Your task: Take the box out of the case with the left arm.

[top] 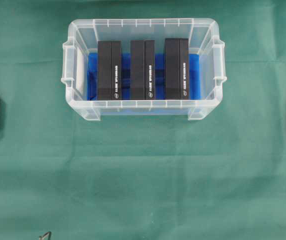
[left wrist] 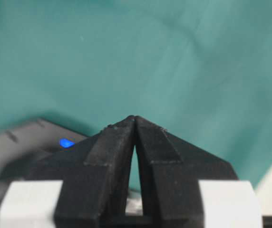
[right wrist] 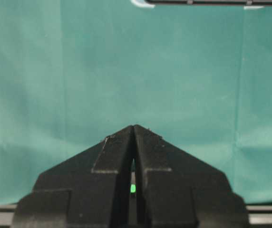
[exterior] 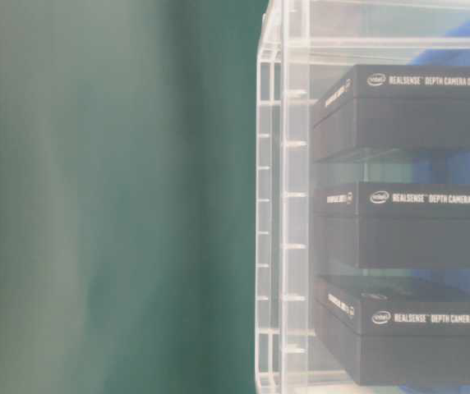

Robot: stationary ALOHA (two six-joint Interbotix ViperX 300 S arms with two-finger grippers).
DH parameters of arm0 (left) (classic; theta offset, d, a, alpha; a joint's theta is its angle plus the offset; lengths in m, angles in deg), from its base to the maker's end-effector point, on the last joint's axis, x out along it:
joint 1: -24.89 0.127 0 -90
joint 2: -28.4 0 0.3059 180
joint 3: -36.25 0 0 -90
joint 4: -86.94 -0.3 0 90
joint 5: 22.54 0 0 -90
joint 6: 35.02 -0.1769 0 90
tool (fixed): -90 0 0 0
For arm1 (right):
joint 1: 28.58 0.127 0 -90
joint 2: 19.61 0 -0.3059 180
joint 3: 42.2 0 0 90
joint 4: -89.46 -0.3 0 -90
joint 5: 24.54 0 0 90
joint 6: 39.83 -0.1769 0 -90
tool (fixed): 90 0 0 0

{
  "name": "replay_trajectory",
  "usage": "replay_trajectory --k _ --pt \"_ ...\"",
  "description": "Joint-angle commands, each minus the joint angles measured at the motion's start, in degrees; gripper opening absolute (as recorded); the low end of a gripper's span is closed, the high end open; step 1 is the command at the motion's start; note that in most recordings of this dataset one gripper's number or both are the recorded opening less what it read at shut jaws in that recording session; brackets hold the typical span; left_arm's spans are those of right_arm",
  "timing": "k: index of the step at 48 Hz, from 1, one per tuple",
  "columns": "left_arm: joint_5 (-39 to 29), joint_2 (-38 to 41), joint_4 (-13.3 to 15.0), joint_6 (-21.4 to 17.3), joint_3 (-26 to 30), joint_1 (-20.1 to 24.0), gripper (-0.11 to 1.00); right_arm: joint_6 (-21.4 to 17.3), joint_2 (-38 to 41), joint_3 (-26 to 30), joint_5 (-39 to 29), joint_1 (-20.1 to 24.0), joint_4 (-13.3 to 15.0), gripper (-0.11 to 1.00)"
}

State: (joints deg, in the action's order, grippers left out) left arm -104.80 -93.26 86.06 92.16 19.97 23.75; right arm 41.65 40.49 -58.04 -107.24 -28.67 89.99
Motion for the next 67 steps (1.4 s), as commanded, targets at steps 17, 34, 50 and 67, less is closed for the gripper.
replay_trajectory --k 17,34,50,67 --pt "-6.5 0.9 -1.2 48.2 1.7 -0.1 0.00 -0.2 0.0 1.5 -0.3 0.0 0.4 0.01" --pt "-7.2 1.5 -1.3 45.4 1.8 1.7 0.00 -0.2 0.0 1.5 -0.3 0.0 0.4 0.01" --pt "-6.9 2.4 -1.2 34.0 2.3 15.2 0.00 -0.2 0.1 1.4 -0.3 0.0 0.6 0.01" --pt "-7.0 5.7 -1.2 22.2 3.7 23.0 0.00 -0.2 0.1 1.4 -0.3 0.0 1.1 0.01"
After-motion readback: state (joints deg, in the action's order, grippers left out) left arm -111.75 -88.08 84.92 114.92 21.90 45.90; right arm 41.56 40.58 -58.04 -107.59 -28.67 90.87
